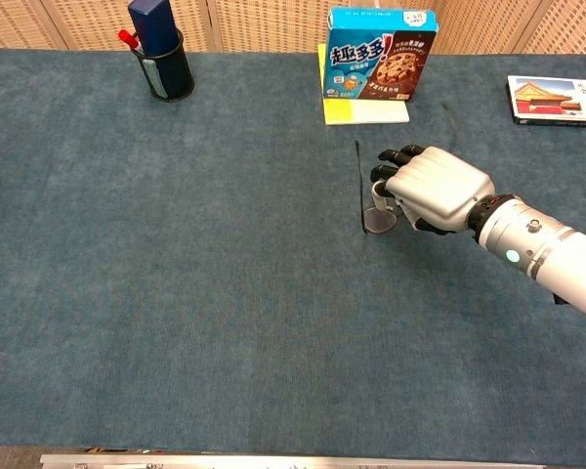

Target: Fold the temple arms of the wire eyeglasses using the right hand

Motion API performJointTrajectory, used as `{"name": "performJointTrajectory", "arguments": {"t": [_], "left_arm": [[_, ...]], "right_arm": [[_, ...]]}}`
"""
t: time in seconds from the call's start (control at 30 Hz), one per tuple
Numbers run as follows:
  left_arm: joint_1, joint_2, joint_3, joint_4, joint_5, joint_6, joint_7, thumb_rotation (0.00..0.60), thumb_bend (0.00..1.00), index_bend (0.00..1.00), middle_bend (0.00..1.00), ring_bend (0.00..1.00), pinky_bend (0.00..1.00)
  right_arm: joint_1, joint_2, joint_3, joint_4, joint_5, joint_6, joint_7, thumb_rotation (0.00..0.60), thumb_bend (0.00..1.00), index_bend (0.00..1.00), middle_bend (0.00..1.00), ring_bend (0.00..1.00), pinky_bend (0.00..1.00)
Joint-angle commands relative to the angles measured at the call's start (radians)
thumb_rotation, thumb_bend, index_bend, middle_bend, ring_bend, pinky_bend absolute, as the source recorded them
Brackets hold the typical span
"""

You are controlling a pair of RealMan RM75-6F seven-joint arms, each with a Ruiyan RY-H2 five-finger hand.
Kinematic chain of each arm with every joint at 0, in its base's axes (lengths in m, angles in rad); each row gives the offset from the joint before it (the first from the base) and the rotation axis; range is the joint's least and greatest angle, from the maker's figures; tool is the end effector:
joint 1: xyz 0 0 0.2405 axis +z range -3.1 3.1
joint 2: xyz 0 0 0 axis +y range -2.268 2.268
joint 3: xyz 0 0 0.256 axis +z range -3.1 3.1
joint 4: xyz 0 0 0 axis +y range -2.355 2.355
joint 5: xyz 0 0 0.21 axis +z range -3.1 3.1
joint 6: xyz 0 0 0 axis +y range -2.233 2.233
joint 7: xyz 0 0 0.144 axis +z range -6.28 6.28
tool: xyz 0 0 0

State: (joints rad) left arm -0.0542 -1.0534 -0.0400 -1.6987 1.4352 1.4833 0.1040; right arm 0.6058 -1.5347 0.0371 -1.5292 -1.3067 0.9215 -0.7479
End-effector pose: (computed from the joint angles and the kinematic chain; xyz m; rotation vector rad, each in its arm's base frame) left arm -0.3134 0.1682 0.1737 -1.3512 -0.8954 -0.7819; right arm -0.1844 -0.2757 -0.0398 2.1686 -0.4945 0.5889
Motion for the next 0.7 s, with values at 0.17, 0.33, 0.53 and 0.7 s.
{"name": "performJointTrajectory", "arguments": {"t": [0.17, 0.33, 0.53, 0.7], "left_arm": [[0.001, 0.0, 0.001, -0.001, 0.004, 0.003, -0.001, 0.6, 0.1, 0.19, 0.17, 0.23, 0.49], [0.001, 0.001, 0.001, -0.001, 0.004, 0.001, -0.002, 0.6, 0.1, 0.19, 0.17, 0.23, 0.49], [0.001, 0.002, 0.003, -0.004, 0.007, 0.001, -0.001, 0.6, 0.1, 0.19, 0.17, 0.23, 0.49], [0.001, 0.002, 0.002, -0.004, 0.005, 0.0, -0.001, 0.6, 0.1, 0.19, 0.17, 0.23, 0.49]], "right_arm": [[0.011, 0.0, 0.005, 0.003, 0.013, 0.005, 0.014, 0.6, 1.0, 0.39, 0.21, 0.08, 0.16], [0.013, 0.013, 0.004, -0.009, 0.012, 0.018, 0.022, 0.6, 1.0, 0.39, 0.21, 0.08, 0.16], [0.018, 0.017, -0.006, -0.016, 0.009, 0.022, 0.029, 0.6, 1.0, 0.39, 0.21, 0.08, 0.16], [0.021, 0.015, -0.017, -0.015, -0.002, 0.024, 0.034, 0.6, 1.0, 0.38, 0.21, 0.08, 0.16]]}}
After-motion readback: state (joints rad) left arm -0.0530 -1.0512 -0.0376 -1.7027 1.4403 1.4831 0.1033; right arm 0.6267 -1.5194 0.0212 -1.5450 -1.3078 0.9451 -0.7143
